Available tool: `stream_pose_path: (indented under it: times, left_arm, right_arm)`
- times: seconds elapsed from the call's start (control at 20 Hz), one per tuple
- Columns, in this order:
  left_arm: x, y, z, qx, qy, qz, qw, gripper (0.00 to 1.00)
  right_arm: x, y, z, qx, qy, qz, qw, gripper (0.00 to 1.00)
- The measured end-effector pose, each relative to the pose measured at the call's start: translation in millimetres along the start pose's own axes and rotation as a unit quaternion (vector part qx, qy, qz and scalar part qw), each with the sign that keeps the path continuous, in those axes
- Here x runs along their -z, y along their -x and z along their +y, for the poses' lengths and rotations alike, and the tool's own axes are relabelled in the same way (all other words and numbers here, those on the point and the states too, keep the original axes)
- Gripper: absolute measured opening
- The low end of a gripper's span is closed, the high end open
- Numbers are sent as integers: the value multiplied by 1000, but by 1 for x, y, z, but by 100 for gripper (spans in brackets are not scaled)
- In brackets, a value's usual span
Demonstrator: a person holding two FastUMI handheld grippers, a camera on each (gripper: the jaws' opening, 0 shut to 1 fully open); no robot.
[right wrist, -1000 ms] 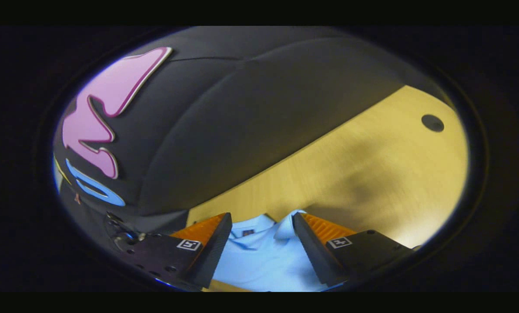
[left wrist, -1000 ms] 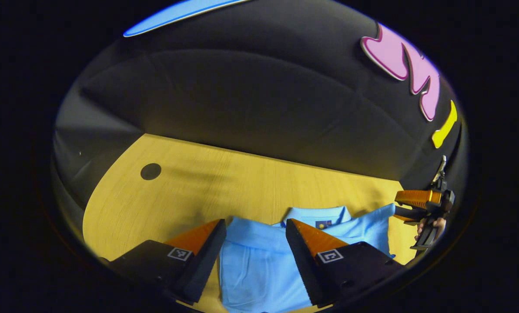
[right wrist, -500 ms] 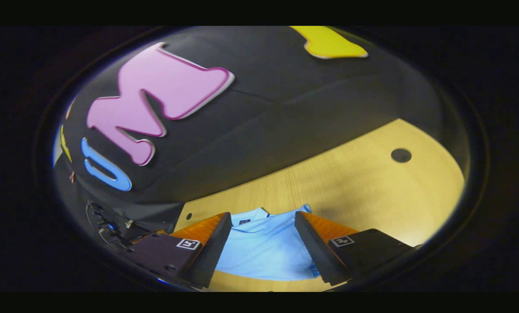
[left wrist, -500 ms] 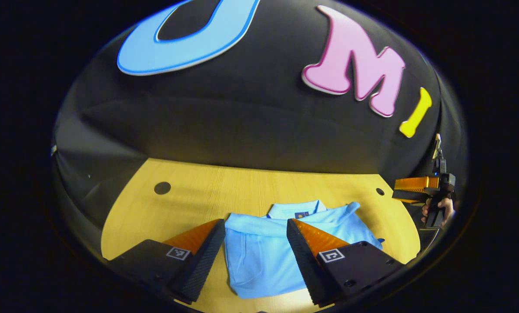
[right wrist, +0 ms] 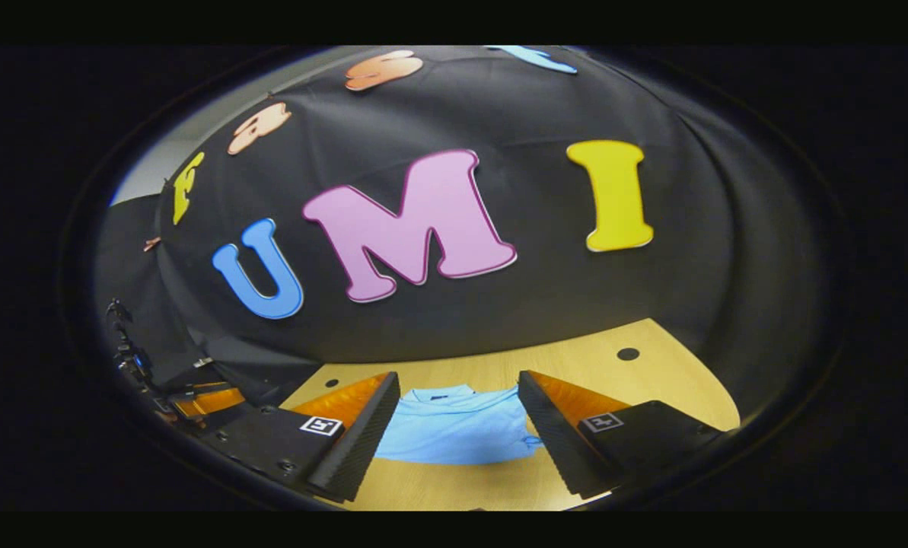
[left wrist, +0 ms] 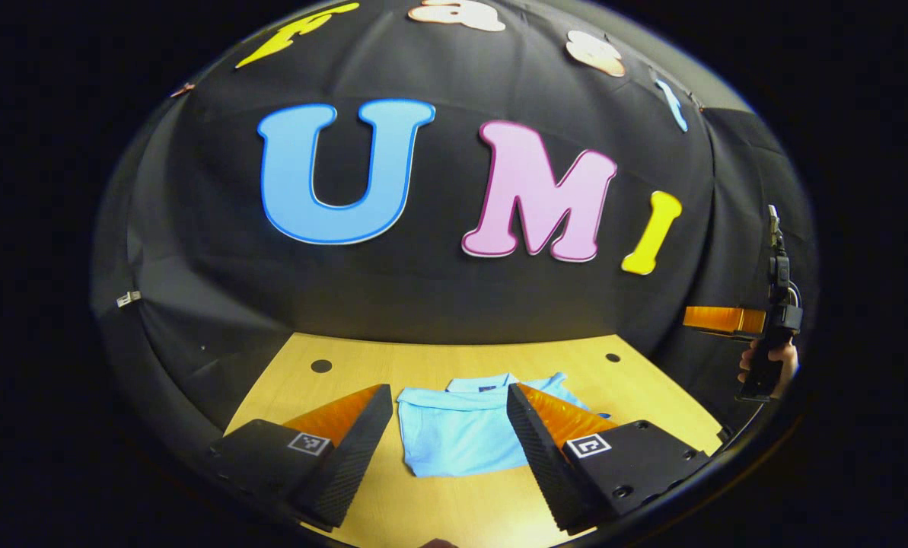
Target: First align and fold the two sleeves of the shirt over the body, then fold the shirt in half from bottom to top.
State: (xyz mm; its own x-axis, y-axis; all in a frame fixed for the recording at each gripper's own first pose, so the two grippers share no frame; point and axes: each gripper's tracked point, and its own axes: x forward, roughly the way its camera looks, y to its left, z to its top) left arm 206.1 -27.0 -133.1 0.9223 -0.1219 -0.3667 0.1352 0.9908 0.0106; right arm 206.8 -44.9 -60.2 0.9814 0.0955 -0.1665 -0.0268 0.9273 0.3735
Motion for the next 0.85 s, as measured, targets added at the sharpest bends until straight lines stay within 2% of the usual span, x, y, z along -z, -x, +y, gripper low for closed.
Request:
stream_pose_path:
  times: [0.3,0.4,0.65,0.85]
  left_arm:
    - [-13,85,-22,22,-9,-55,998,97]
    - [-18,108,-23,13,-11,-63,998,97]
    - [-45,156,-43,5,-4,-106,994,97]
    - [-55,186,-53,-29,-21,-132,991,96]
  right_arm:
    - [-36,108,45,6,51,-68,996,98]
    - [-49,135,59,5,70,-87,994,98]
    - [-75,170,88,11,113,-143,983,98]
    - [-82,181,96,-1,135,-158,978,97]
